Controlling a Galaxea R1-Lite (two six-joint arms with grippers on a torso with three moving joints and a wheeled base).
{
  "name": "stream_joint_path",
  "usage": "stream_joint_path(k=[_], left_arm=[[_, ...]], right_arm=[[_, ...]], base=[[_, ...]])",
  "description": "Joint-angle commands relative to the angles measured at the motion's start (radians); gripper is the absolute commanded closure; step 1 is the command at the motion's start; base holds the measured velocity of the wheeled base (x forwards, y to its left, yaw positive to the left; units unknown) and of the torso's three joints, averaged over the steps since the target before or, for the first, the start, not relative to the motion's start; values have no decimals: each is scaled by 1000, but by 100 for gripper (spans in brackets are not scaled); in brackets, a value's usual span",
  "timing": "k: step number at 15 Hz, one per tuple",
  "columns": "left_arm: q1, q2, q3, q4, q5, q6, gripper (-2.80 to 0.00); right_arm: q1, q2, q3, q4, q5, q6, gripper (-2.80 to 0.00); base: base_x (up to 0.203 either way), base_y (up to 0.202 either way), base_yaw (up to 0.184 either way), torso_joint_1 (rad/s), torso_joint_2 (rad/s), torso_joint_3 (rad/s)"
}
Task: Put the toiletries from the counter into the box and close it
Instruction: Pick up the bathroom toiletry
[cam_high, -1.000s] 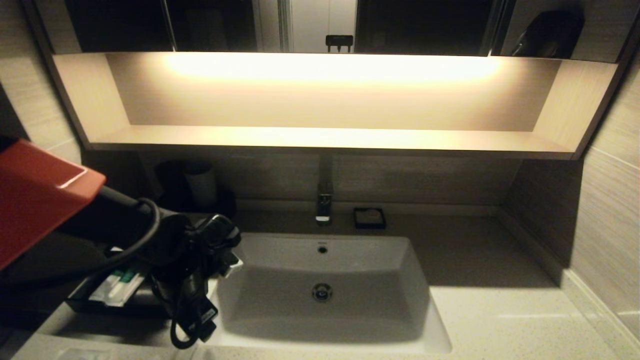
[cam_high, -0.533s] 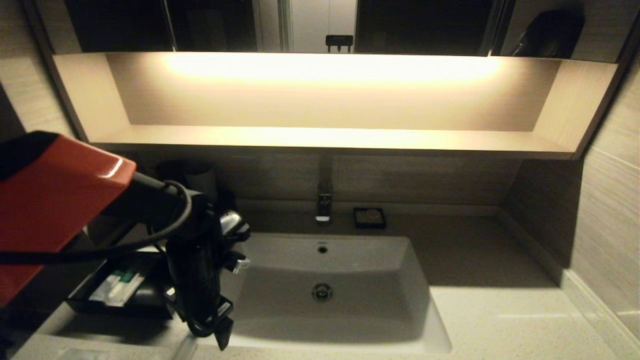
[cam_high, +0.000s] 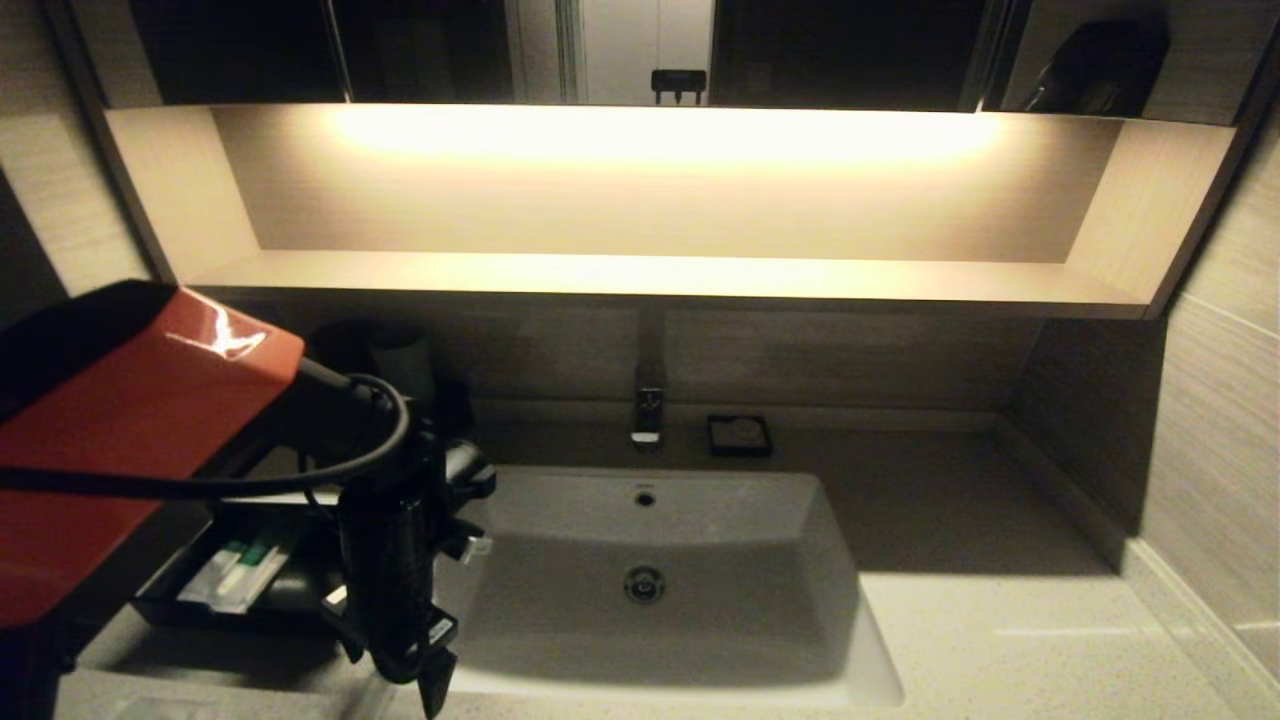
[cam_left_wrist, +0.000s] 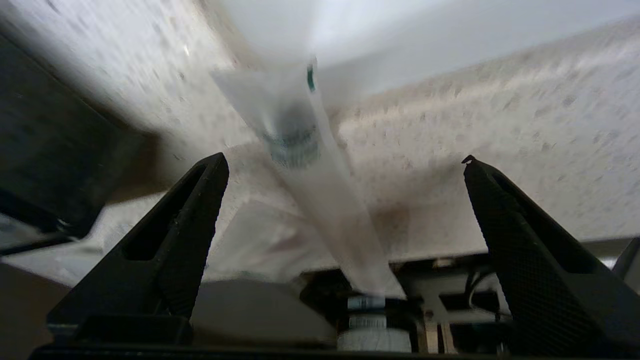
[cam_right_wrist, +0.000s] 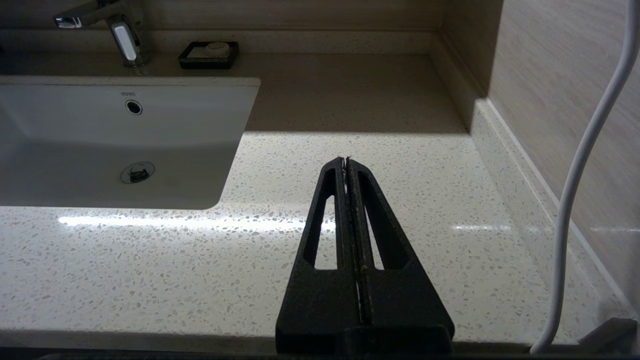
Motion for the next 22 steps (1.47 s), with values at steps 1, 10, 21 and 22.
stream_joint_path(k=[1, 10, 21, 22], left_arm=[[7, 5, -22, 40, 1, 0, -280], [30, 29, -47, 92, 2, -10, -280], [30, 57, -47, 92, -1, -13, -280], [30, 58, -47, 90, -1, -13, -280]], right_arm=[[0, 0, 0, 0, 0, 0, 0], [0, 0, 0, 0, 0, 0, 0], [0, 0, 0, 0, 0, 0, 0], [0, 0, 0, 0, 0, 0, 0]], base=[[0, 0, 0, 0, 0, 0], [0, 0, 0, 0, 0, 0], [0, 0, 0, 0, 0, 0], [0, 0, 0, 0, 0, 0]])
